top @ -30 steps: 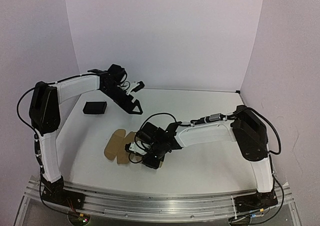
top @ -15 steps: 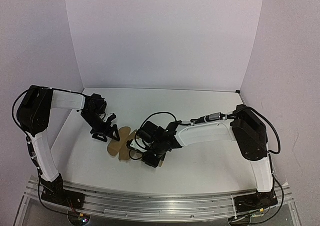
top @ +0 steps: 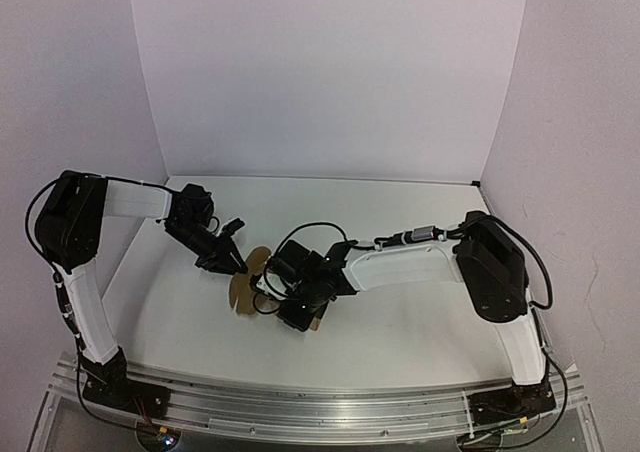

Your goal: Fold the paper box

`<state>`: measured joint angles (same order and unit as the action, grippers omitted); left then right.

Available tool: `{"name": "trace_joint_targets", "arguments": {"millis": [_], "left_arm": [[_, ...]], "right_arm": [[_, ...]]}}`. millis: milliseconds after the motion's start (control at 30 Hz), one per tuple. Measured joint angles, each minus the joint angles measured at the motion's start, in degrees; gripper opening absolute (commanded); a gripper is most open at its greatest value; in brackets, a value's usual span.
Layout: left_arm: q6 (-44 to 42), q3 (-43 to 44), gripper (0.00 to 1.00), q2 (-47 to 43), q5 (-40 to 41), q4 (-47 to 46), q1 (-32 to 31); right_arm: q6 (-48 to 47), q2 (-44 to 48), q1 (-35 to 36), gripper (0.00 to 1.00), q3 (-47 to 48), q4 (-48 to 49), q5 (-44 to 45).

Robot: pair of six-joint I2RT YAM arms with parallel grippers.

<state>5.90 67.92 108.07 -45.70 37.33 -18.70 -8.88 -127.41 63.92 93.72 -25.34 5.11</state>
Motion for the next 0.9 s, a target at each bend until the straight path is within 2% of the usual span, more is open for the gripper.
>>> {"name": "trace_joint_targets", "arguments": {"millis": [67,267,400,500,633,767,900], "left_arm": [[0.03,1.19,0.01,-0.02,-1.21,0.10,0.00],[-0.49,2.58,0.00,-0.22,-4.55,0.29,-0.29],[-0.58,2.84,0.00,-0.42,-7.66,0.35,-1.59],[-1.13,4.82,0.00,-0.46,-10.45,1.12,-3.51],[-2.16,7.20,0.00,-1.21,-9.22,1.47,-4.51],[-5.62,8.48,0.00,-2.05,-3.76,2.88,-4.65],[-10.17,9.94,0.00,-2.25,3.42,4.35,-4.88]], "right_arm": [[0.32,-0.22,0.00,0.02,0.46,-0.25,0.50],[1.08,-1.34,-0.06,0.06,2.39,-1.31,1.06],[0.79,-2.38,-0.04,0.12,3.97,-1.80,1.42],[0.13,-3.91,0.02,0.24,5.85,-1.90,1.40],[-0.06,-4.26,-0.07,0.36,6.68,-1.99,2.05],[-0.46,-4.25,-0.17,0.52,6.72,-1.89,2.52],[-1.12,-2.79,-0.17,0.63,5.48,-1.75,2.67]]}}
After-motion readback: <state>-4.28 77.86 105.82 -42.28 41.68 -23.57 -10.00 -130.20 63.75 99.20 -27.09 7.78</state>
